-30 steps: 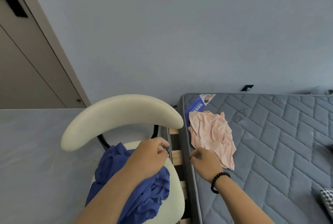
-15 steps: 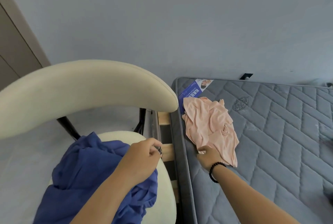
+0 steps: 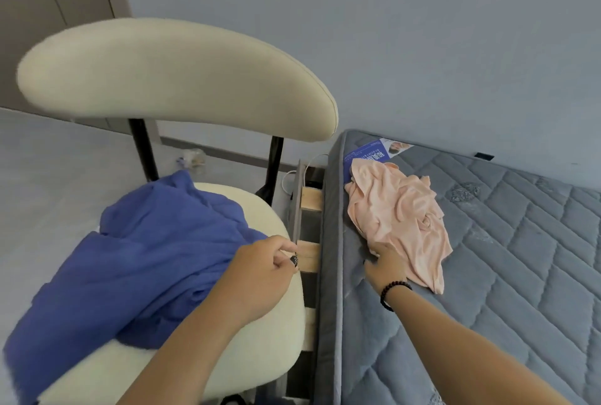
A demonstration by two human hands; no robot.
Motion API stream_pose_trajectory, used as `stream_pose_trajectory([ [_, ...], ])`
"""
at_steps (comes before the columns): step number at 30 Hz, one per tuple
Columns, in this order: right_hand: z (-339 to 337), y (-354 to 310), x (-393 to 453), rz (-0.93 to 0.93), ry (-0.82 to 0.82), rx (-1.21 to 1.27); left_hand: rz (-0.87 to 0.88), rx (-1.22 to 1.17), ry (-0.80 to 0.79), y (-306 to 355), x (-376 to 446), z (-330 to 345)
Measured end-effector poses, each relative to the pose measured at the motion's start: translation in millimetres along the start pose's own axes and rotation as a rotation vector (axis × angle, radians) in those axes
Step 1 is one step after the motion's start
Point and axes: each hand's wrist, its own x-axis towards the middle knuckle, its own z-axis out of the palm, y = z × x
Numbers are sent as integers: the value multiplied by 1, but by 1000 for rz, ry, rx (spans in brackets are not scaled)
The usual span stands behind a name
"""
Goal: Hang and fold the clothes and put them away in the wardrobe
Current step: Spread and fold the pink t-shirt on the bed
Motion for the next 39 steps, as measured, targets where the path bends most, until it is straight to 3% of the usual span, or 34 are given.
stream_pose_trajectory([
  [3, -21, 7, -7, -49, 136, 138, -34, -36, 76, 1, -47, 17],
  [8, -88, 13, -36, -72, 176, 472, -60, -48, 155, 35, -103, 47],
  [13, -126, 41, -59, -55, -24, 413, 50, 1, 136, 84, -131, 90],
  [20, -103, 111, -68, 120, -140, 174, 89, -50, 144, 106, -134, 144],
  [24, -85, 144, -48, 226, -112, 453, 63, -27, 134, 97, -124, 166],
  [29, -72, 150, -13, 403, -79, 1045, 10, 10, 106, 83, -109, 170],
  [36, -73, 142, 5, 428, -92, 859, -62, 13, 55, 65, -72, 173],
  [39, -95, 123, 3, 285, -143, 911, -69, 6, 26, 65, -58, 182],
])
